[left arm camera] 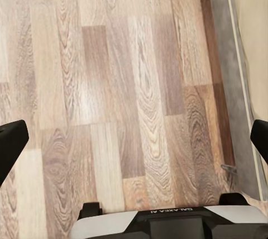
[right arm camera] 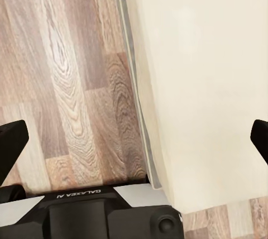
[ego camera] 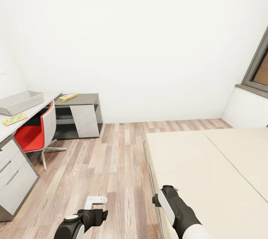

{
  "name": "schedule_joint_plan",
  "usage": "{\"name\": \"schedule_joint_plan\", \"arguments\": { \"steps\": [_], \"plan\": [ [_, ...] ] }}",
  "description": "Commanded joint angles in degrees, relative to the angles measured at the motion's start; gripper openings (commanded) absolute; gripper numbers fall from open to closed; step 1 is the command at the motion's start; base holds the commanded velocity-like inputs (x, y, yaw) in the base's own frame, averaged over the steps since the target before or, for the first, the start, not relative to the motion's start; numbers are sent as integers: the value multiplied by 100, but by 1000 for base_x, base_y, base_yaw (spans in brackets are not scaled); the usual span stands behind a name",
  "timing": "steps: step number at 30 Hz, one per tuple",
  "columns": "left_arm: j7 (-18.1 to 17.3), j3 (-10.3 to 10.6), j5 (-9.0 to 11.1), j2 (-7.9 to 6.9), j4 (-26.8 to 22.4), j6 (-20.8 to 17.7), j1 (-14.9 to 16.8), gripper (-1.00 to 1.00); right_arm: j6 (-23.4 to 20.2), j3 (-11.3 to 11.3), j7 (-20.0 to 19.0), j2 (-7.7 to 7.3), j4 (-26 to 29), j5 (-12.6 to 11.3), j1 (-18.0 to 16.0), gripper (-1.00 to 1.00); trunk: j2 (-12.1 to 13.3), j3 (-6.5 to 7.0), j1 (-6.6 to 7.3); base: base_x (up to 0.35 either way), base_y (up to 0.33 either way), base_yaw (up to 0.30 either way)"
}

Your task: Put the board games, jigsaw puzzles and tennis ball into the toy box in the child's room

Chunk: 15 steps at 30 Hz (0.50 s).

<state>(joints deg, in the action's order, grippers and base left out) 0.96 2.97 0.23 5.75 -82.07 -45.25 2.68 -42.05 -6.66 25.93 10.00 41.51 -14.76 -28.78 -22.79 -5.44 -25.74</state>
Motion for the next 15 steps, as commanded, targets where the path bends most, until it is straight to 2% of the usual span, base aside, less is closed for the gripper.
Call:
{"name": "schedule_joint_plan", "arguments": {
  "steps": [1,15],
  "plan": [
    [10,2,3,2,-8,-28,4,100,-14,-10,53,0,6,-54,-5,100,-13,-13,-4,55,0,0],
    [10,2,3,3,-8,-28,4,100,-14,-10,53,0,6,-55,-5,100,-13,-13,-4,9,0,0]
  ]
}}
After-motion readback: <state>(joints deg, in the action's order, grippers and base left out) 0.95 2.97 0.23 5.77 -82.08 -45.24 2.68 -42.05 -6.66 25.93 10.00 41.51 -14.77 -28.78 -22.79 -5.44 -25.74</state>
